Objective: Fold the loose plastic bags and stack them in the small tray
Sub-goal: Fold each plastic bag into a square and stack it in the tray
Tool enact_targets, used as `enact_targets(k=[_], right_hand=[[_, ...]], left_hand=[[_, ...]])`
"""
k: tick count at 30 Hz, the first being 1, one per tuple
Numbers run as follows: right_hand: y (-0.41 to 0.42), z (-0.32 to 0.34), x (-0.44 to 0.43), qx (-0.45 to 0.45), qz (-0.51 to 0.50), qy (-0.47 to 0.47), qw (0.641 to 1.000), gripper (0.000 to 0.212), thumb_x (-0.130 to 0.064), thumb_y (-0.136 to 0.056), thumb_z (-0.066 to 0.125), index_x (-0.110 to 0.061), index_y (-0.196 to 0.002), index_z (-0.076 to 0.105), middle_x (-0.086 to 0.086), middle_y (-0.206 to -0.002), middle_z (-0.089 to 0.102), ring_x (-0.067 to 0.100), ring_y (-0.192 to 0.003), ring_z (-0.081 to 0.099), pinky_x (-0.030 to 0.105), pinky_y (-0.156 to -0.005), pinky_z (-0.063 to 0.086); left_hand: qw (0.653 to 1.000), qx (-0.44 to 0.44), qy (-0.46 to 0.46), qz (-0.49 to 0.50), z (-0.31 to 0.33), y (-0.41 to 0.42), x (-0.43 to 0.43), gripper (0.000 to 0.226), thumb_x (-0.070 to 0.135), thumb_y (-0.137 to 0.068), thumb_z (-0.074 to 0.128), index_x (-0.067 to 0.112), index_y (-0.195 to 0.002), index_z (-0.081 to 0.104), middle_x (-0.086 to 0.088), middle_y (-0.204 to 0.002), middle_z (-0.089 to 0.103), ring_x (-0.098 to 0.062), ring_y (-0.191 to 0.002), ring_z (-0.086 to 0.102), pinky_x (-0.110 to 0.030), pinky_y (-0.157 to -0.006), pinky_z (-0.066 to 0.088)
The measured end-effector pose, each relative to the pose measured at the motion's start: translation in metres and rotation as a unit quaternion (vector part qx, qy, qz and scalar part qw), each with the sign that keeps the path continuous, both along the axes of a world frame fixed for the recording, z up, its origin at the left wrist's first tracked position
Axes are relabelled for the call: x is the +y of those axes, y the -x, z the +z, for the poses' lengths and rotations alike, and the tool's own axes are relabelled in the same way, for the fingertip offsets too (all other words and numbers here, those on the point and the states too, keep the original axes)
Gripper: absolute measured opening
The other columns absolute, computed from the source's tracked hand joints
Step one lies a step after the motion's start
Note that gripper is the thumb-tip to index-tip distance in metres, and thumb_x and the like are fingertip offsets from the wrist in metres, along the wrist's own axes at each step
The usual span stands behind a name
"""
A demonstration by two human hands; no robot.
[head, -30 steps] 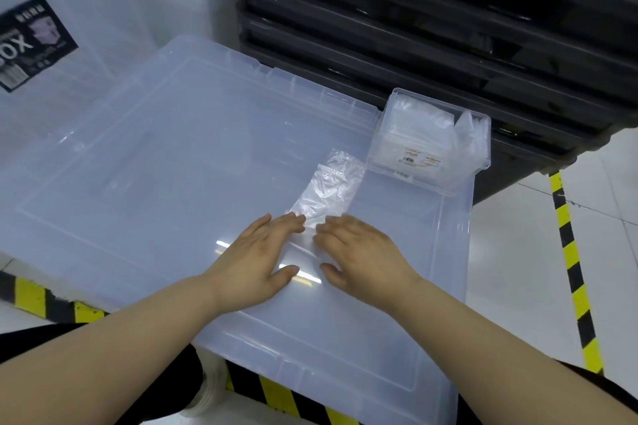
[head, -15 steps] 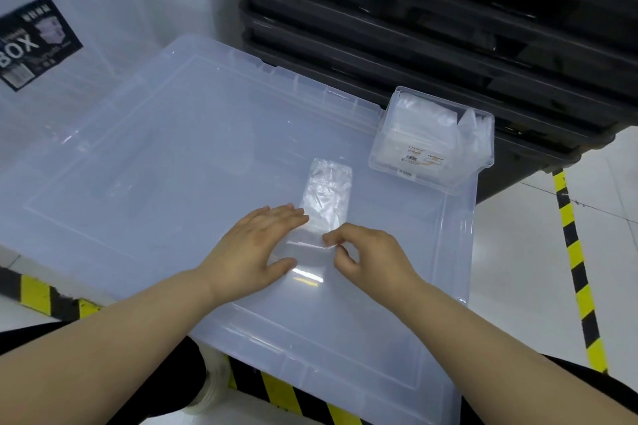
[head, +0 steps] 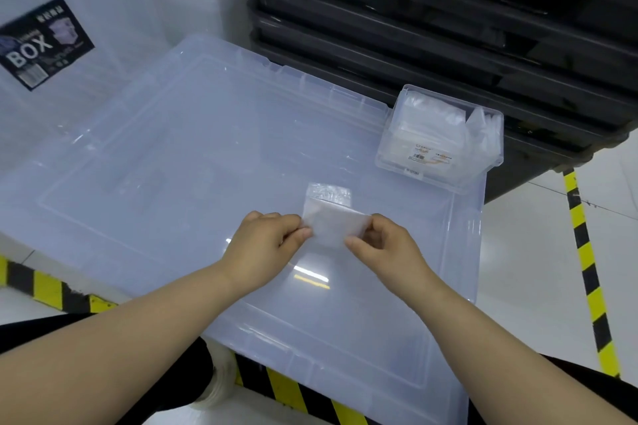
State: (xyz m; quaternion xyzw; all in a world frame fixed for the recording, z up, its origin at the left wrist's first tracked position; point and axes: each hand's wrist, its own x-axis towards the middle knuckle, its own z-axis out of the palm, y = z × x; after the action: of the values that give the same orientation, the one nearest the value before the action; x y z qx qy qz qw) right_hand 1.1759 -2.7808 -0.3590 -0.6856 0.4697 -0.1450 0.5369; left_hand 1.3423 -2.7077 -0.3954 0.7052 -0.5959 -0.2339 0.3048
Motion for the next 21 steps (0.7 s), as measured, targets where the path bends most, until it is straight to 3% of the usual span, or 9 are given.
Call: enact_targets(k=[3,6,9,12,13,15,18,20,21], right_hand=[[-0.008,-0.006,-0.005,0.027,-0.047,0.025,0.998,0.026,-0.011,-0.088,0.058,-0.017,-0.065,0.048,-0.006,-0.063,0.055,0.001,-0.051,0.047,0.008,-0.048,0.034],[-0.015,-0.01,-0.011,0.076,-0.053,0.051,0.994,0.032,-0.016,-0.09,0.053,-0.018,-0.06,0.043,0.003,-0.067,0.055,0.012,-0.061,0.046,0.022,-0.054,0.032],[-0.022,-0.011,-0.018,0.132,-0.041,0.071,0.988,0.035,-0.018,-0.09,0.05,-0.017,-0.057,0.04,0.014,-0.075,0.06,0.02,-0.068,0.047,0.026,-0.06,0.034],[-0.029,-0.014,-0.021,0.19,-0.04,0.086,0.977,0.035,-0.022,-0.09,0.048,-0.02,-0.055,0.042,0.006,-0.076,0.061,0.021,-0.071,0.052,0.026,-0.063,0.037],[-0.031,-0.014,-0.022,0.208,-0.04,0.092,0.973,0.035,-0.023,-0.09,0.048,-0.022,-0.056,0.042,0.004,-0.077,0.061,0.021,-0.074,0.054,0.025,-0.062,0.037],[-0.034,-0.012,-0.021,0.238,-0.035,0.105,0.965,0.034,-0.026,-0.092,0.046,-0.023,-0.058,0.043,0.0,-0.077,0.061,0.021,-0.077,0.055,0.024,-0.061,0.036],[-0.039,-0.009,-0.021,0.274,-0.011,0.132,0.953,0.026,-0.026,-0.093,0.045,-0.018,-0.069,0.051,-0.002,-0.075,0.056,0.02,-0.077,0.052,0.024,-0.059,0.034],[-0.041,-0.009,-0.021,0.298,0.008,0.157,0.942,0.022,-0.027,-0.094,0.044,-0.016,-0.081,0.058,0.003,-0.084,0.06,0.023,-0.082,0.055,0.024,-0.063,0.034],[-0.043,-0.009,-0.02,0.308,0.015,0.168,0.936,0.023,-0.027,-0.095,0.043,-0.015,-0.086,0.061,0.005,-0.089,0.063,0.025,-0.087,0.057,0.025,-0.064,0.034]], left_hand=[[0.996,0.052,-0.058,0.046,0.006,0.003,-0.006,0.04,0.027,-0.095,0.048,0.017,-0.059,0.035,0.001,-0.054,0.034,-0.018,-0.057,0.034,-0.017,-0.058,0.027],[0.983,0.118,-0.112,0.084,0.011,0.006,-0.012,0.04,0.021,-0.096,0.046,0.015,-0.057,0.037,0.0,-0.056,0.037,-0.018,-0.058,0.037,-0.028,-0.059,0.029],[0.974,0.135,-0.14,0.113,0.012,0.008,-0.018,0.033,0.022,-0.095,0.048,0.016,-0.063,0.045,0.003,-0.056,0.043,-0.014,-0.053,0.039,-0.024,-0.052,0.03],[0.967,0.142,-0.146,0.153,0.017,0.011,-0.02,0.009,0.025,-0.093,0.05,0.017,-0.093,0.054,0.009,-0.066,0.055,-0.012,-0.063,0.05,-0.02,-0.057,0.036],[0.966,0.136,-0.148,0.164,0.016,0.011,-0.021,0.016,0.027,-0.093,0.05,0.016,-0.105,0.05,0.009,-0.068,0.056,-0.015,-0.07,0.053,-0.022,-0.06,0.037],[0.971,0.058,-0.147,0.181,0.02,0.011,-0.019,0.03,0.03,-0.093,0.049,0.015,-0.118,0.042,0.009,-0.075,0.056,-0.021,-0.084,0.056,-0.028,-0.068,0.036],[0.97,-0.216,0.012,0.108,0.014,0.007,-0.013,0.035,0.029,-0.086,0.046,0.007,-0.111,0.055,-0.004,-0.088,0.061,-0.028,-0.085,0.059,-0.028,-0.074,0.029],[0.958,-0.27,0.092,0.036,0.004,0.007,-0.01,0.039,0.029,-0.078,0.042,0.004,-0.099,0.064,-0.012,-0.09,0.066,-0.027,-0.09,0.053,-0.031,-0.08,0.03],[0.955,-0.284,0.088,0.003,-0.001,0.009,-0.009,0.041,0.027,-0.077,0.041,0.003,-0.096,0.068,-0.014,-0.094,0.068,-0.028,-0.097,0.051,-0.035,-0.085,0.03]])
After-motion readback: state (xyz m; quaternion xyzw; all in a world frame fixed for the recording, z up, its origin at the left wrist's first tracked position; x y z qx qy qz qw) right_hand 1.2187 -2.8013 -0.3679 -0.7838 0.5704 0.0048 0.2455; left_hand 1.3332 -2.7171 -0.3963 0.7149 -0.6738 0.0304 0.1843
